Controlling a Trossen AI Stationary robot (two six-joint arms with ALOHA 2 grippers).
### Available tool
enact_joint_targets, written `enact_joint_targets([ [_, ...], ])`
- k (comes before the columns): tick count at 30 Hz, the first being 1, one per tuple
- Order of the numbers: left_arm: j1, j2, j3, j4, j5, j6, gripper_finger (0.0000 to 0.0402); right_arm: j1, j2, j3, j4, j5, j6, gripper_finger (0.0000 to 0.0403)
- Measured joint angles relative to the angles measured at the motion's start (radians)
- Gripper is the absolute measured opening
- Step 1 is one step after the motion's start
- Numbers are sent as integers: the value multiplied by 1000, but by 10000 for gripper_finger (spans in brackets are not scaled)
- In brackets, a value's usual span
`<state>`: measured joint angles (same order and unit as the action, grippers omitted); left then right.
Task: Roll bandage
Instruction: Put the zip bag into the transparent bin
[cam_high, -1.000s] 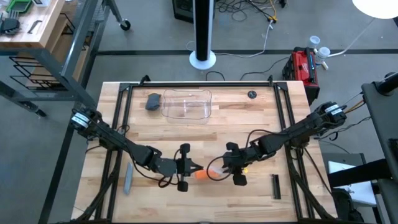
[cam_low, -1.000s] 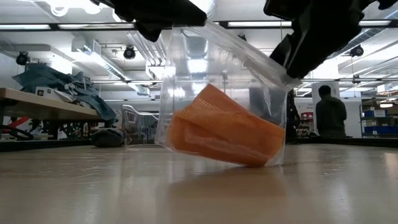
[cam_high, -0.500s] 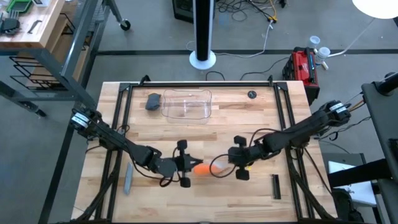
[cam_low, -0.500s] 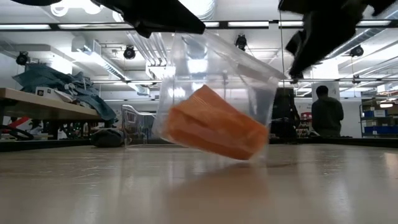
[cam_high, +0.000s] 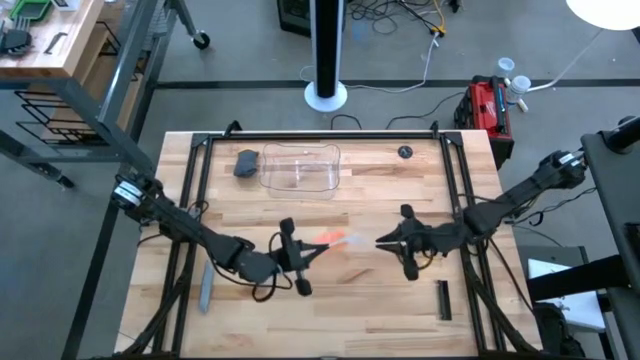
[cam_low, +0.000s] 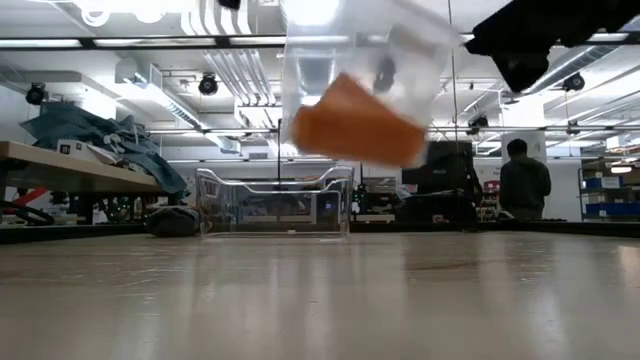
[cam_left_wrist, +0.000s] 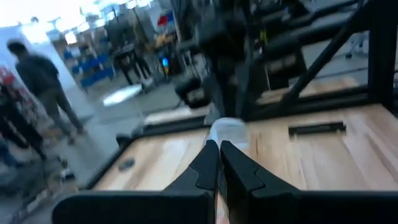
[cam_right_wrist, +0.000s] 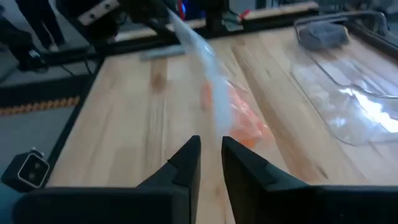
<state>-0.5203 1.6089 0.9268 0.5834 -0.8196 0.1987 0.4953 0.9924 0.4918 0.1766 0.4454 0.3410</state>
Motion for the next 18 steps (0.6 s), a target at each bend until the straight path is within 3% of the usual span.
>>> enact_joint_targets([
  [7, -16, -1, 0, 176, -1, 133, 0, 25, 56, -92, 323, -42, -84, 113],
  [18, -16, -1, 0, 201, -8, 134, 0, 30, 157, -3, 319, -73, -129, 175],
])
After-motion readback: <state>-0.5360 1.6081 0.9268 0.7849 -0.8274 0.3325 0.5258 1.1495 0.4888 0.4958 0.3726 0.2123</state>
